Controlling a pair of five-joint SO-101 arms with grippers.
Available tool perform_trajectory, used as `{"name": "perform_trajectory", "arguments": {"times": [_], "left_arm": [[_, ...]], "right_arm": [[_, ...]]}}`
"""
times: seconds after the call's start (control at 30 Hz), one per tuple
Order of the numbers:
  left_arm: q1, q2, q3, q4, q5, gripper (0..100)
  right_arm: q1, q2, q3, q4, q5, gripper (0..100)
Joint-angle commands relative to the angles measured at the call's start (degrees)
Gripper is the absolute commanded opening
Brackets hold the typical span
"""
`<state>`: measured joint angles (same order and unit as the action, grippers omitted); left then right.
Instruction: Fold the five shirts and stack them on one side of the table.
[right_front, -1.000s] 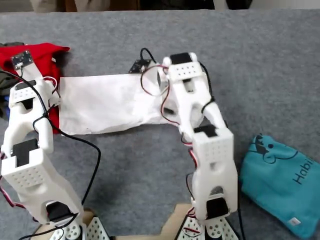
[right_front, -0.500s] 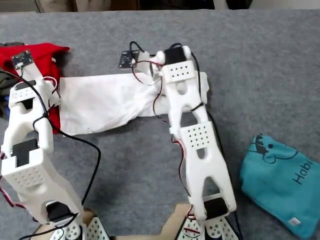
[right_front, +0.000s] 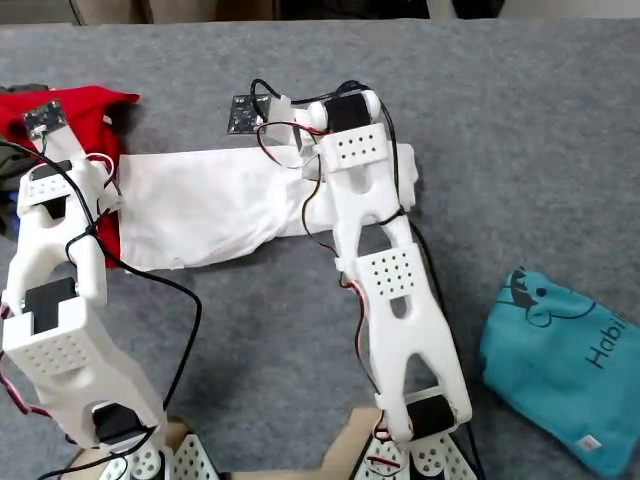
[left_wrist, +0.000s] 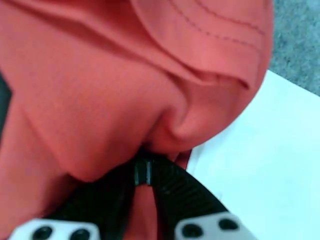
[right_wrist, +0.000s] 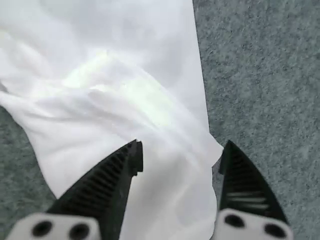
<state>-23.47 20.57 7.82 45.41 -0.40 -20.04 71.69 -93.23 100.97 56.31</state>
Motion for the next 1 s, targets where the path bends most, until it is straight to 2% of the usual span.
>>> {"name": "perform_trajectory", "arguments": {"times": [0.0, 0.03, 0.07, 0.1, 0.23, 0.43, 0.63, 0.7, 0.9, 0.97], "left_arm": [[0.9, -2.1, 0.0, -1.0, -0.3, 2], [0.9, -2.1, 0.0, -1.0, -0.3, 2], [0.9, -2.1, 0.0, -1.0, -0.3, 2], [0.9, -2.1, 0.0, -1.0, -0.3, 2], [0.9, -2.1, -0.1, -1.0, -0.3, 2], [0.9, -2.1, -0.1, -1.1, -0.3, 2], [0.9, -2.1, 0.0, -1.1, -0.3, 2], [0.9, -2.1, -0.1, -1.1, -0.3, 2], [1.0, -2.1, 0.0, -1.1, -0.3, 2], [1.0, -2.1, -0.1, -1.2, -0.2, 2]], "right_arm": [[-0.3, -6.2, -2.5, 1.5, -3.6, 8.2], [-0.1, -6.4, -2.5, 1.5, -4.8, 1.3], [0.2, -6.5, -2.2, 1.5, -6.0, 0.3], [0.7, -6.8, -1.5, 1.5, -7.2, 2.8], [2.9, -6.9, 3.1, 1.5, -10.2, 0.5], [5.3, -6.4, 9.8, 1.1, -10.4, 0.4], [7.1, -0.7, 15.3, -9.7, -10.4, 0.5], [7.6, 0.0, 13.5, -9.7, -10.5, 0.5], [7.5, -1.3, -1.2, 1.3, -10.4, 0.5], [7.9, -3.2, -2.6, 1.5, -11.6, 0.5]]}}
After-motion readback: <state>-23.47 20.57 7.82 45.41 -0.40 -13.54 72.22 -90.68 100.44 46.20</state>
